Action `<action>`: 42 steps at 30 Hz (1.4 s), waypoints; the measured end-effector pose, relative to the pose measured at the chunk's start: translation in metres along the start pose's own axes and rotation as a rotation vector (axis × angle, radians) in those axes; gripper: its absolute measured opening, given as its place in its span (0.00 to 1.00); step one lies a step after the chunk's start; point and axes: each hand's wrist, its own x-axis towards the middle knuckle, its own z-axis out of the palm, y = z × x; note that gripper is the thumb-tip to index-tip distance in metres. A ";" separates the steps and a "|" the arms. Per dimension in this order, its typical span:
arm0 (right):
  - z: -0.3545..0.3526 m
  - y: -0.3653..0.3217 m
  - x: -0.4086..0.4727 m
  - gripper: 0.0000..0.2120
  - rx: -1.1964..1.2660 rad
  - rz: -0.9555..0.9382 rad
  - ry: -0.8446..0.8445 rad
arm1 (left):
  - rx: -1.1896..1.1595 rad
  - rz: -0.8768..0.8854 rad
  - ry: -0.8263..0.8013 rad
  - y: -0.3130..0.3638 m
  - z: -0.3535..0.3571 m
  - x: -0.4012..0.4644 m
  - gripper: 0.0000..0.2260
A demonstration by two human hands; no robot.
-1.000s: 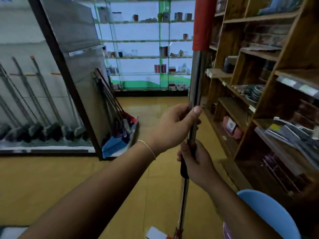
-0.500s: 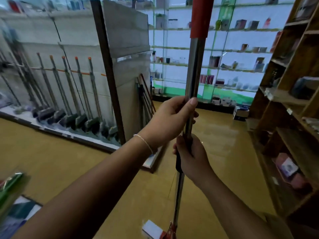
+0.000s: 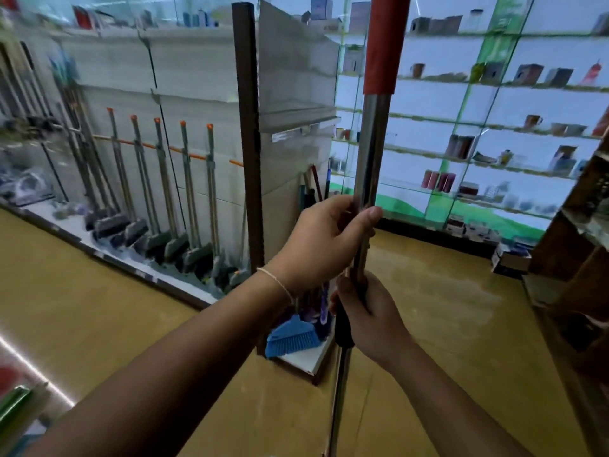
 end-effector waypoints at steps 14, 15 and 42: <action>0.119 0.034 0.206 0.20 0.079 -0.119 -0.202 | 0.060 -0.128 0.170 -0.123 -0.136 0.107 0.14; 0.129 0.036 0.221 0.19 0.088 -0.128 -0.225 | 0.080 -0.148 0.197 -0.134 -0.144 0.114 0.15; 0.387 0.024 0.594 0.25 0.223 -0.302 -0.854 | 0.281 -0.344 0.810 -0.334 -0.439 0.229 0.06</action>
